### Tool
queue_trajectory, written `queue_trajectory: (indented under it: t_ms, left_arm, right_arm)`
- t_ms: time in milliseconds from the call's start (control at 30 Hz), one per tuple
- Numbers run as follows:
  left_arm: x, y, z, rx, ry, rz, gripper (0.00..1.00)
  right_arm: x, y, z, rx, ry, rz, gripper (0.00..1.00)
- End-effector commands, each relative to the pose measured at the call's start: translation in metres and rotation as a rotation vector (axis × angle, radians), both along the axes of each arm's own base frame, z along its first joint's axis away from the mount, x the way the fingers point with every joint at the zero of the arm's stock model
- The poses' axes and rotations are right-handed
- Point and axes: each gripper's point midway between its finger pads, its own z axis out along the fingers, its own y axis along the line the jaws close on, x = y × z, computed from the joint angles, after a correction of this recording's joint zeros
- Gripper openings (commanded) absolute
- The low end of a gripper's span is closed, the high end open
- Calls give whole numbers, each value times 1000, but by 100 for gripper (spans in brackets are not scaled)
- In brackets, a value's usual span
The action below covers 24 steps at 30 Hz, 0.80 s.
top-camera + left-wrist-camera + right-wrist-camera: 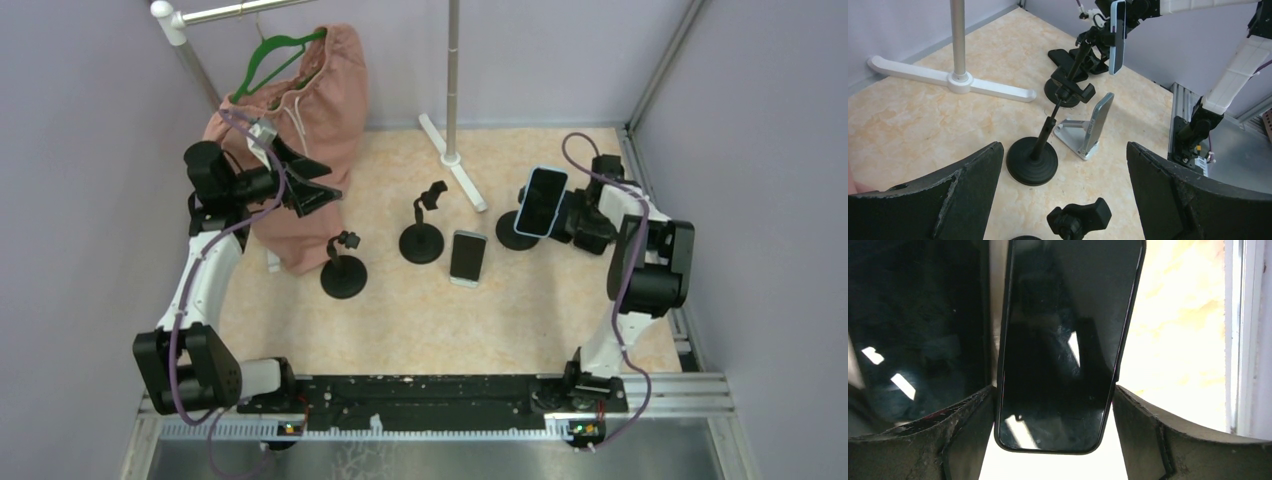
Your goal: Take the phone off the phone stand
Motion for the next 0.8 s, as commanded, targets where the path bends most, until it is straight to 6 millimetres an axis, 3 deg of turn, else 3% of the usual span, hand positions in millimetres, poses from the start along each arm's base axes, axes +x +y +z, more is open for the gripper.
queue_trajectory:
  t_ms: [0, 67, 133, 233, 300, 333, 400, 467, 667, 767]
  left_arm:
    - [-8, 4, 2, 18, 17, -15, 99]
    - [-12, 4, 6, 22, 14, -13, 99]
    - [-16, 5, 9, 23, 19, -11, 99]
    - [-23, 6, 9, 30, 50, -10, 99]
    - [-27, 7, 11, 44, 48, -2, 99]
    - [-29, 9, 12, 52, 43, 6, 99]
    - [-32, 12, 18, 70, 23, 24, 99]
    - [-34, 15, 25, 83, 13, 40, 99]
    - [-34, 21, 35, 96, 42, 66, 99]
    - [-35, 22, 36, 101, 58, 67, 99]
  right_arm:
    - [58, 29, 91, 118, -403, -20, 85]
    - [52, 36, 110, 114, -436, -21, 87]
    - [40, 41, 126, 103, -459, -33, 98]
    - [23, 49, 158, 146, -566, -57, 99]
    - [14, 57, 189, 226, -687, -108, 99]
    - [7, 59, 215, 284, -782, -120, 99]
    - [-4, 71, 254, 395, -944, -47, 99]
    - [-18, 79, 288, 400, -1033, 19, 99]
    - [-39, 113, 342, 379, -1045, 185, 99]
    - [-46, 141, 353, 396, -1015, 297, 99]
